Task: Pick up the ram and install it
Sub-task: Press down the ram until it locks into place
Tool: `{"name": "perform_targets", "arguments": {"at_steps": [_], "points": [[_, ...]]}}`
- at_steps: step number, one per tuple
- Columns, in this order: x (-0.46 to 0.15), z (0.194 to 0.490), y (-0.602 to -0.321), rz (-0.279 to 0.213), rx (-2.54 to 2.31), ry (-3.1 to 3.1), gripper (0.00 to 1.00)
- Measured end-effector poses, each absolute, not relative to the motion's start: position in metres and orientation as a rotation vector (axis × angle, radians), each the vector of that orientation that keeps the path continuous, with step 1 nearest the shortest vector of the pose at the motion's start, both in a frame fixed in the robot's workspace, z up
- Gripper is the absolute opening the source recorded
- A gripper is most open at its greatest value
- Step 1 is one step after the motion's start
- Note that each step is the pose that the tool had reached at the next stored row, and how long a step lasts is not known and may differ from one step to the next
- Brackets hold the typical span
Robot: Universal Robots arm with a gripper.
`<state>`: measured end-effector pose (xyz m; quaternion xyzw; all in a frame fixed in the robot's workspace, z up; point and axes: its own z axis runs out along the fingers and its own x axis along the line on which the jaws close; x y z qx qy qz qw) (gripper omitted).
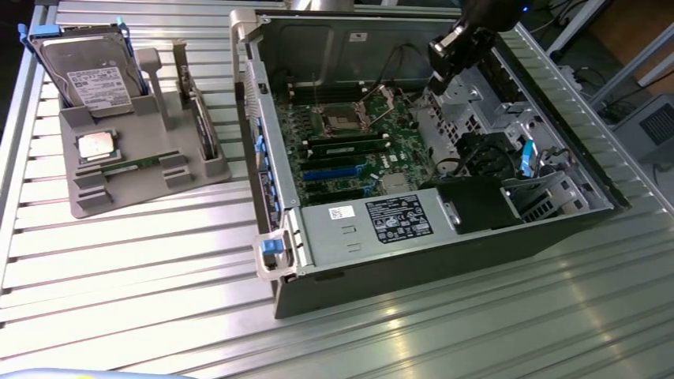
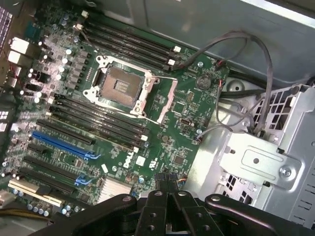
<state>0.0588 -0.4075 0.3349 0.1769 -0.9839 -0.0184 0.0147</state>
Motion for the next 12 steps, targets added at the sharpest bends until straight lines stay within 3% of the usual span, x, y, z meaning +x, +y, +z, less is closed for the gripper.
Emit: {"name": "perform_targets", "arguments": {"at_steps": [12], "points": [[0.0588,0.3347,-0.4075,-0.064,0.101,-3.116,0.11]]}}
